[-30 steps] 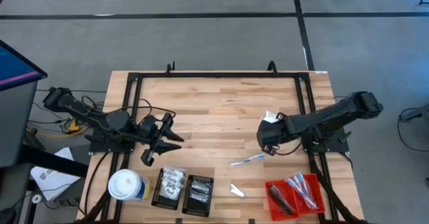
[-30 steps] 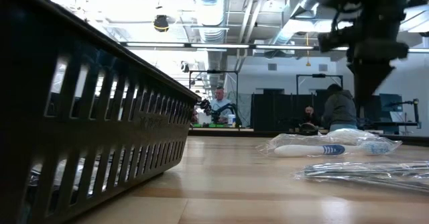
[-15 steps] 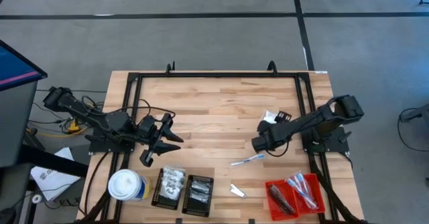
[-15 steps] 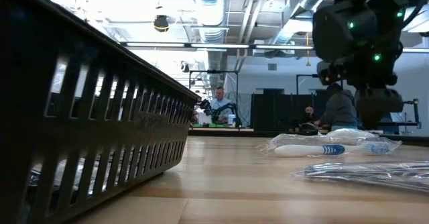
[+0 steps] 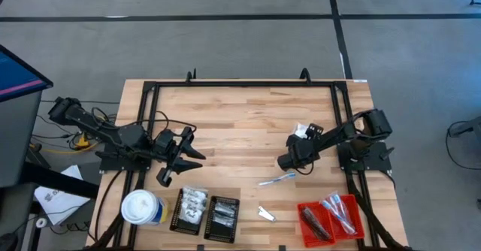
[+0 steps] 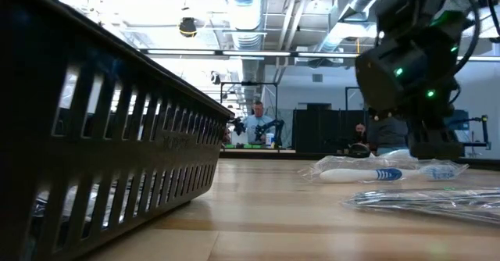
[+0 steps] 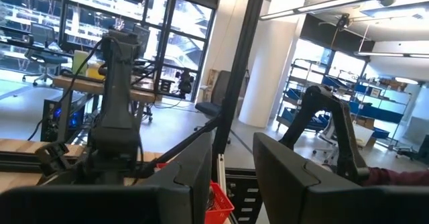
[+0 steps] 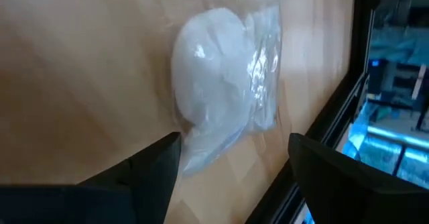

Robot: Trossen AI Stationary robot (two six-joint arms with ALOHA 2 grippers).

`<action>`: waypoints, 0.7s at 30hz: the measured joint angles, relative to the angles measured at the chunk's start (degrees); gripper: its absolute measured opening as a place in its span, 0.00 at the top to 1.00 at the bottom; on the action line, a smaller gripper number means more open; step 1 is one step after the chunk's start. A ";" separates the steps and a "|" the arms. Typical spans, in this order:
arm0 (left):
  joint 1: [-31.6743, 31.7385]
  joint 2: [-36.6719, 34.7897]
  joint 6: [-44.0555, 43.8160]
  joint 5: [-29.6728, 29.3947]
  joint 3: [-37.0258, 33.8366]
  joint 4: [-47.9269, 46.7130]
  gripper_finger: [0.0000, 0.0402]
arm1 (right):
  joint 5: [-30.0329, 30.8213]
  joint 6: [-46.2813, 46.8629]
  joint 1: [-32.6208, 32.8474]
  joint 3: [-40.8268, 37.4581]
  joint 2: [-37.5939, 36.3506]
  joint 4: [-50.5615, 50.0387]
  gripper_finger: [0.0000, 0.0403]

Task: Pick & Place Travel size toiletries
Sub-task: Put the cotton pack into the left black bin

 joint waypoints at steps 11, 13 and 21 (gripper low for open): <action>0.00 0.00 0.46 0.00 0.00 0.22 0.74 | -2.59 -4.02 -5.82 0.02 1.13 4.33 0.33; 0.00 0.00 0.46 0.00 0.00 0.22 0.74 | -2.60 -4.57 -5.91 0.02 1.13 4.54 0.33; 0.00 0.00 0.46 0.00 0.00 0.22 0.74 | -2.80 -4.29 -5.43 0.02 1.13 4.76 0.33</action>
